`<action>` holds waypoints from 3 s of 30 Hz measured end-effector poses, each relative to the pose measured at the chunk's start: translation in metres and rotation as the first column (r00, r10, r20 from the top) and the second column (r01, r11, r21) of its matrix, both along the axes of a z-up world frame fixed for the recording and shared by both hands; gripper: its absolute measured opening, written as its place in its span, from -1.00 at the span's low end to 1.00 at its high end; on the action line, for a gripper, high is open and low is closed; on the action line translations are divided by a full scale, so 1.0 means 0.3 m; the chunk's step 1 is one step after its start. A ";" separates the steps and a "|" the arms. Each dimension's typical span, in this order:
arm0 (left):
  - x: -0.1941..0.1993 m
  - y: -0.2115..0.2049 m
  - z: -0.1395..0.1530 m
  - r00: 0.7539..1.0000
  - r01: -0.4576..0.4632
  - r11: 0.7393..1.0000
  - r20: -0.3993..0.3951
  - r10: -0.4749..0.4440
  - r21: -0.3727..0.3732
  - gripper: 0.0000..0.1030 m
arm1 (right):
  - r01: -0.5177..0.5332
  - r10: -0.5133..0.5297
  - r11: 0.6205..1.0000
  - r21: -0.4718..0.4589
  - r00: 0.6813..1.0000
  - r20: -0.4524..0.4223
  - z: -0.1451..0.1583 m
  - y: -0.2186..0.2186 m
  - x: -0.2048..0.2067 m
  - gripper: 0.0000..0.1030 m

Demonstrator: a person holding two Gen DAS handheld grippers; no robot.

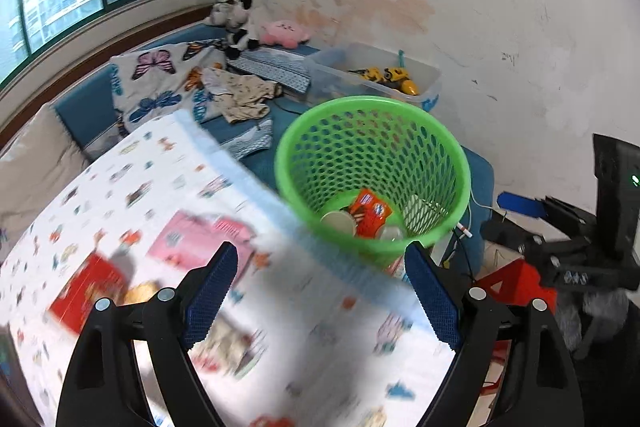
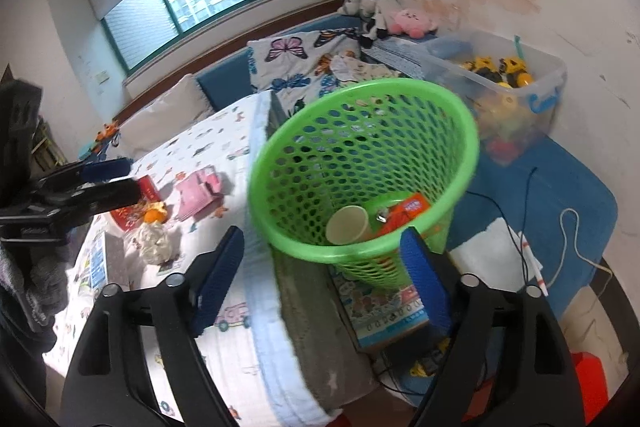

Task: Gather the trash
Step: 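Carry the clear dessert cup to the basket and drop it with the left gripper, then grasp the clear dessert cup lid with the left gripper, then grasp the white milk carton with the right gripper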

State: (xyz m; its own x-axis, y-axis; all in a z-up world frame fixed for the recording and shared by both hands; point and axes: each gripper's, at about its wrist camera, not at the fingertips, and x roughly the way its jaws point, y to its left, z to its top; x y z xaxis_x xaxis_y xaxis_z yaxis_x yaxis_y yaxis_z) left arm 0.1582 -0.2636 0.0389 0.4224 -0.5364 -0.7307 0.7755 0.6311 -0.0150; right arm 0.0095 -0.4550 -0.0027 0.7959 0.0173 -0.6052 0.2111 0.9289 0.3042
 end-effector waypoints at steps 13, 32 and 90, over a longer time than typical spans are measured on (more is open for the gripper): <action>-0.134 0.419 -0.099 0.992 -0.120 0.993 -0.045 0.120 -0.004 0.73 | -0.108 0.108 0.994 -0.013 0.994 -0.003 0.001 0.148 0.071 0.62; -0.270 0.544 -0.300 0.972 -0.206 0.977 -0.107 0.211 0.053 0.73 | -0.241 0.240 0.970 -0.036 0.970 -0.040 -0.019 0.319 0.137 0.66; -0.356 0.842 -0.266 0.944 -0.322 0.941 -0.106 0.312 -0.101 0.30 | -0.570 0.536 0.819 -0.068 0.802 -0.262 -0.085 1.071 0.584 0.59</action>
